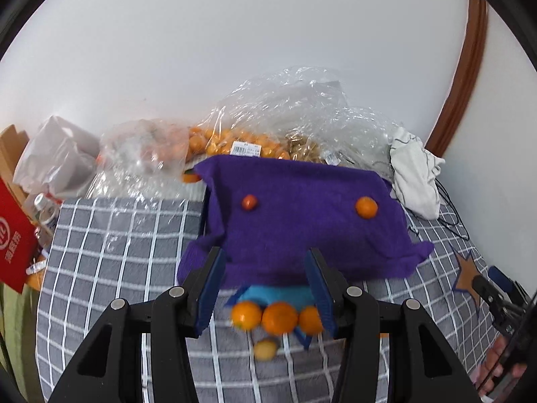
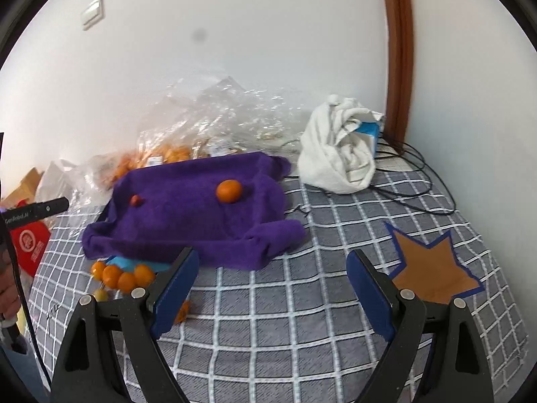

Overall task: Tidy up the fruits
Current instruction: 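Withdraw both grippers from the towel back toward the fruit row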

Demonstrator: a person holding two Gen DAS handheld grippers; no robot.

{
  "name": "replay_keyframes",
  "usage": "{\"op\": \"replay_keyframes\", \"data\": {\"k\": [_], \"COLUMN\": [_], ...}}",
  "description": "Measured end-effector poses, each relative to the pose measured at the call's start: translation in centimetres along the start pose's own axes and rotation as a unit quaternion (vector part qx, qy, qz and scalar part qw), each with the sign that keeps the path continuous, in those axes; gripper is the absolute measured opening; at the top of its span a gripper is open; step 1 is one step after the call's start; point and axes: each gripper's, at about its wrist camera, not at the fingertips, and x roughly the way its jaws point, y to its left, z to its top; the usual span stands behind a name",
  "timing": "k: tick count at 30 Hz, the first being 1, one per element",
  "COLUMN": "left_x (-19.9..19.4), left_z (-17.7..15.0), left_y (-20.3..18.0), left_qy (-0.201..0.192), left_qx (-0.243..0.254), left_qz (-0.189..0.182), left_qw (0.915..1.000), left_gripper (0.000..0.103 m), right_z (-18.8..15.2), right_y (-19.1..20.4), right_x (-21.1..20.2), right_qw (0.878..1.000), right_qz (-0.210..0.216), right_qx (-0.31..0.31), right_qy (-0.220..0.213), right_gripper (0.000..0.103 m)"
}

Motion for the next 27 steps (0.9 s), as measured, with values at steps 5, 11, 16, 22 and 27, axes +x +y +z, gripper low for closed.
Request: {"op": "replay_keyframes", "data": {"k": [5, 11, 16, 22, 27], "left_x": [-0.9, -0.2, 1.3, 2.8, 3.1], "left_z": [-3.7, -7.0, -9.3, -11.6, -12.5], "left_y": [1.7, 4.3, 6.6, 8.5, 9.9], "left_qy": [0.003, 0.023, 0.049, 0.076, 0.08], "left_qx": [-0.015, -0.041, -0.08, -0.095, -0.104], "left_qz": [0.02, 0.028, 0.016, 0.029, 0.031], "left_qw": [0.9997, 0.9985, 0.9955, 0.9921, 0.9909], "left_gripper": [0.047, 0.047, 0.047, 0.047, 0.047], "right_z": [-2.2, -4.5, -6.0, -6.7, -6.7], "right_y": [1.4, 3.0, 4.9, 6.3, 7.0], "right_x": [1.0, 3.5, 4.2, 4.8, 6.3], "right_qw": [1.0, 0.997, 0.993, 0.991, 0.99], "right_qz": [0.016, 0.06, 0.091, 0.109, 0.108], "right_qx": [-0.016, -0.019, -0.039, -0.053, -0.049], "right_qy": [-0.005, 0.05, 0.059, 0.063, 0.077], "right_gripper": [0.089, 0.073, 0.069, 0.069, 0.062]}}
